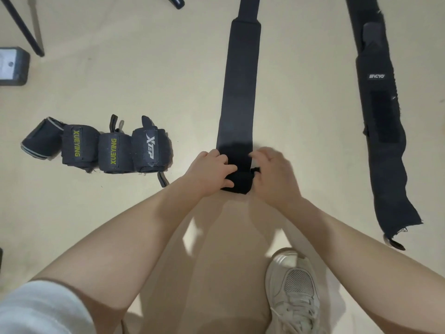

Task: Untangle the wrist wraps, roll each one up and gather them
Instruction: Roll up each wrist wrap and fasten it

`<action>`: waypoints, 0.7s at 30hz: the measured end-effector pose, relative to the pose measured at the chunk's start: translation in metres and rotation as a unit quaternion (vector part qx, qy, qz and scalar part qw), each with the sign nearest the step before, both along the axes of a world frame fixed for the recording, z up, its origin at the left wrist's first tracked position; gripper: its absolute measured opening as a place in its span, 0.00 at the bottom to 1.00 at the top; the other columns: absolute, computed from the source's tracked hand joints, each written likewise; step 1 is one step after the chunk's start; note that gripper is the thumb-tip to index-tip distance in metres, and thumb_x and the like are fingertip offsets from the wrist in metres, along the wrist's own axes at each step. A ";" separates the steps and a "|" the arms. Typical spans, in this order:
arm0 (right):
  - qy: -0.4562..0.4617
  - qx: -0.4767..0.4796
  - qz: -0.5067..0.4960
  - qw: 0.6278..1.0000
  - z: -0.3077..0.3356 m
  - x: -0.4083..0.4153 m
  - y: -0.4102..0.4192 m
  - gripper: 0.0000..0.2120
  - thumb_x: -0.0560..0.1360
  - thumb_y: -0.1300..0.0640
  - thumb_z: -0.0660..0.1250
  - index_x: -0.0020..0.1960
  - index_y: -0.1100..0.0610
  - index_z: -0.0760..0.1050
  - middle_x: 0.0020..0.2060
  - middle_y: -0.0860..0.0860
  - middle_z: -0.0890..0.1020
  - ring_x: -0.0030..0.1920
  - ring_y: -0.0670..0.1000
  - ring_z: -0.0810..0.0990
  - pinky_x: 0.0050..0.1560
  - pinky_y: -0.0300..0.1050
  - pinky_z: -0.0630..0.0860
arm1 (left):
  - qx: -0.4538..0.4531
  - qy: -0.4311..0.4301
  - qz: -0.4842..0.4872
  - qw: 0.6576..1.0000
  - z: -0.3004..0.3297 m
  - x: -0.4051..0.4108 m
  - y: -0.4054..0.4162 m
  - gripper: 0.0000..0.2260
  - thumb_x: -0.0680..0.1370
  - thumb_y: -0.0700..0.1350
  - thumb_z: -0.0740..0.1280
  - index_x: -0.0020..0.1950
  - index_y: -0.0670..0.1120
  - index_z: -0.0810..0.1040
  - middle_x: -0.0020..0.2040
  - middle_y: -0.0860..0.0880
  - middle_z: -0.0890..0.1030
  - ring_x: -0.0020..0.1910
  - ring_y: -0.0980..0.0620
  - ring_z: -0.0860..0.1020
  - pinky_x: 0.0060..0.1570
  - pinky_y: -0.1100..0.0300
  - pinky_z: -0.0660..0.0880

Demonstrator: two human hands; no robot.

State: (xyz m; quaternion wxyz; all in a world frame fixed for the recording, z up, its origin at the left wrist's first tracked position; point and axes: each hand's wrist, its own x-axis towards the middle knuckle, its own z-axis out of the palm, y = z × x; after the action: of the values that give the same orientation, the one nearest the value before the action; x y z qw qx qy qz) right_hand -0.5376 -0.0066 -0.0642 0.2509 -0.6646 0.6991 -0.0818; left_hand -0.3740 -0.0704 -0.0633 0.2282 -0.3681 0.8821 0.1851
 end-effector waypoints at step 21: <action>-0.039 0.171 0.119 0.977 -0.009 0.020 -0.017 0.17 0.81 0.51 0.57 0.66 0.57 0.70 0.59 0.54 0.70 0.60 0.53 0.69 0.59 0.51 0.70 | 0.130 0.219 0.312 0.915 -0.010 0.017 0.040 0.23 0.78 0.43 0.65 0.72 0.42 0.65 0.68 0.46 0.69 0.65 0.50 0.68 0.55 0.73 0.57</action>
State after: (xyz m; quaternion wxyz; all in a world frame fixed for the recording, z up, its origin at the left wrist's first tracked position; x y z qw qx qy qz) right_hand -0.5176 -0.0239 -0.0735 0.3961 -0.6866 0.6081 0.0438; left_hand -0.3566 -0.0302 -0.0736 0.0056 -0.5421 0.7184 0.4358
